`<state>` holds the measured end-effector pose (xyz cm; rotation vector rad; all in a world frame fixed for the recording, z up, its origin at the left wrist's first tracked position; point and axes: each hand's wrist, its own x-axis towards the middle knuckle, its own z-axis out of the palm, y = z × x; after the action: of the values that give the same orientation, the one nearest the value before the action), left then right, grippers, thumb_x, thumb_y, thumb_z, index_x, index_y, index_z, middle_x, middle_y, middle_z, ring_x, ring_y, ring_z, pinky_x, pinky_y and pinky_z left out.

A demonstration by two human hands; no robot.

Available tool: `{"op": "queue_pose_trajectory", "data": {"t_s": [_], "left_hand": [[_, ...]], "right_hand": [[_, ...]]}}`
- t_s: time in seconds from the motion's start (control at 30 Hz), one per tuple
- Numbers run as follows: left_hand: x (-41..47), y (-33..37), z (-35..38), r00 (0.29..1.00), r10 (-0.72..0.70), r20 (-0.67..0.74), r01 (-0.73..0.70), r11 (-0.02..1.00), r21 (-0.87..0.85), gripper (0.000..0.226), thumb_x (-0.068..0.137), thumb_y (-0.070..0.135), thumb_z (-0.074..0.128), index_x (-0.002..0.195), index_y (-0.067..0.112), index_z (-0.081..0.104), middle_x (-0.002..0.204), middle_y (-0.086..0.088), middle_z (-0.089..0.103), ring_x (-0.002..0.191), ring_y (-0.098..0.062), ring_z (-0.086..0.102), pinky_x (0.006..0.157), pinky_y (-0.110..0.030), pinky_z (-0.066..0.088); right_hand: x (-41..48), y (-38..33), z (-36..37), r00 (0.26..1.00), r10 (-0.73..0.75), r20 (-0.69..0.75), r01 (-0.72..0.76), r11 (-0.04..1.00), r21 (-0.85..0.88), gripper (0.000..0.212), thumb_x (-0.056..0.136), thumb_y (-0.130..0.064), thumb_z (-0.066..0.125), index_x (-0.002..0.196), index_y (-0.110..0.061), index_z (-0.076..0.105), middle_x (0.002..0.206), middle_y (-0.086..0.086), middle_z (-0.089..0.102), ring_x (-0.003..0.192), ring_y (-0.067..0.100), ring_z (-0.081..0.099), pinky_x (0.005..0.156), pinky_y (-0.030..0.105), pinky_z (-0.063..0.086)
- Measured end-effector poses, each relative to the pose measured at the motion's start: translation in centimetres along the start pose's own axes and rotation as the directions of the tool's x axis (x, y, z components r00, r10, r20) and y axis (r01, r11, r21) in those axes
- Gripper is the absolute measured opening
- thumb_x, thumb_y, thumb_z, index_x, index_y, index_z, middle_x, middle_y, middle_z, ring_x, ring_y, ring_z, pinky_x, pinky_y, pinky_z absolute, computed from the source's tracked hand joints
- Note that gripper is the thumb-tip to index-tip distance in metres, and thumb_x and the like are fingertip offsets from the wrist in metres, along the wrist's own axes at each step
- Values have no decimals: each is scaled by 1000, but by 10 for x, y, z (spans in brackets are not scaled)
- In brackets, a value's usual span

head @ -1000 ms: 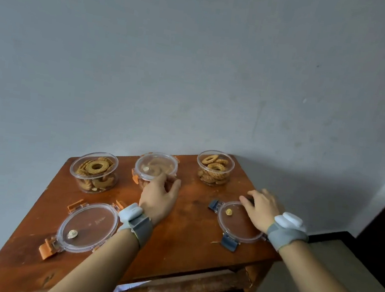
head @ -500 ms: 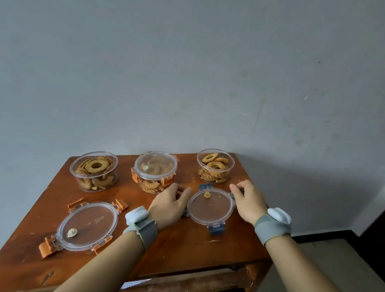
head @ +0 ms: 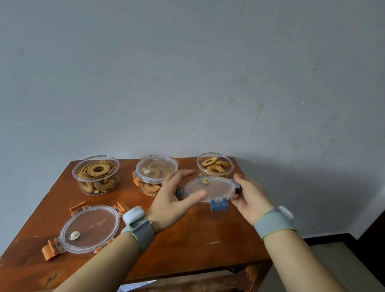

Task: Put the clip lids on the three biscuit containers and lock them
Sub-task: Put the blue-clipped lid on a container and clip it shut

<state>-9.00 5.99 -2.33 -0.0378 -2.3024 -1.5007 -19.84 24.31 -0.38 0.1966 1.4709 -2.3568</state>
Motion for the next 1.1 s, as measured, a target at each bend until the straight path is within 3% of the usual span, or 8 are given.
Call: {"op": "queue_pose_trajectory", "data": {"t_s": [0.13, 0.27, 0.37, 0.43, 0.57, 0.83, 0.97, 1.1], "left_hand": [[2, -3, -4, 995, 101, 20, -103, 989, 109, 49, 74, 30, 83, 119, 27, 63, 122, 4, 63, 108, -11, 63, 87, -29, 58], [8, -5, -5, 989, 94, -116, -81, 990, 113, 21, 91, 15, 67, 112, 16, 69, 94, 1, 72, 83, -14, 71, 79, -38, 61], [12, -3, -6, 980, 62, -190, -43, 994, 103, 12, 95, 19, 62, 103, 11, 67, 80, 1, 71, 65, -9, 68, 63, -30, 59], [17, -1, -3, 970, 54, -236, -23, 991, 134, 14, 95, 22, 61, 93, 9, 65, 74, 4, 70, 59, -7, 63, 58, -26, 54], [26, -5, -4, 963, 7, -269, 25, 993, 114, 20, 93, 28, 63, 91, 9, 68, 71, 4, 70, 59, -13, 64, 57, -29, 54], [32, 1, 15, 985, 50, -164, -12, 974, 225, 21, 101, 36, 46, 114, 23, 57, 84, 4, 67, 75, -12, 65, 67, -37, 58], [36, 5, 28, 997, -11, -74, 24, 984, 176, 34, 104, 33, 37, 136, 22, 42, 100, 9, 63, 87, -1, 64, 77, -31, 58], [51, 7, 42, 990, -8, -139, 34, 982, 184, 41, 105, 32, 36, 145, 23, 36, 106, 13, 62, 89, -1, 64, 82, -30, 56]], "right_hand": [[-6, -4, 4, 992, 124, -5, -121, 976, 180, 12, 99, -7, 50, 95, -6, 61, 86, 13, 54, 56, 15, 54, 39, 18, 46], [-16, -2, 4, 990, -143, 14, 143, 961, -238, 39, 104, -38, 39, 98, -13, 67, 87, 12, 67, 67, 17, 61, 60, 26, 53], [-16, 5, -7, 840, -480, 254, 488, 462, -740, 54, 101, -55, 25, 100, -23, 70, 90, 0, 72, 77, 14, 65, 71, 28, 52], [-13, 8, -14, 734, -547, 403, 602, 248, -759, 57, 100, -58, 24, 103, -25, 70, 94, -8, 72, 86, 8, 65, 78, 25, 51], [-13, 12, -15, 697, -545, 465, 651, 211, -729, 48, 94, -64, 32, 94, -28, 63, 77, -5, 66, 70, 12, 65, 64, 27, 53], [-7, 9, -17, 699, -479, 530, 679, 215, -701, 47, 100, -48, 35, 146, -39, 32, 65, -1, 70, 62, 7, 68, 65, 23, 57], [2, 10, -23, 719, -508, 475, 653, 257, -713, 51, 101, -48, 32, 151, -39, 24, 99, 15, 73, 91, 29, 70, 80, 41, 54], [17, 5, -26, 707, -521, 478, 657, 234, -716, 52, 101, -49, 33, 151, -43, 19, 132, -7, 62, 116, 14, 61, 92, 23, 47]]}}
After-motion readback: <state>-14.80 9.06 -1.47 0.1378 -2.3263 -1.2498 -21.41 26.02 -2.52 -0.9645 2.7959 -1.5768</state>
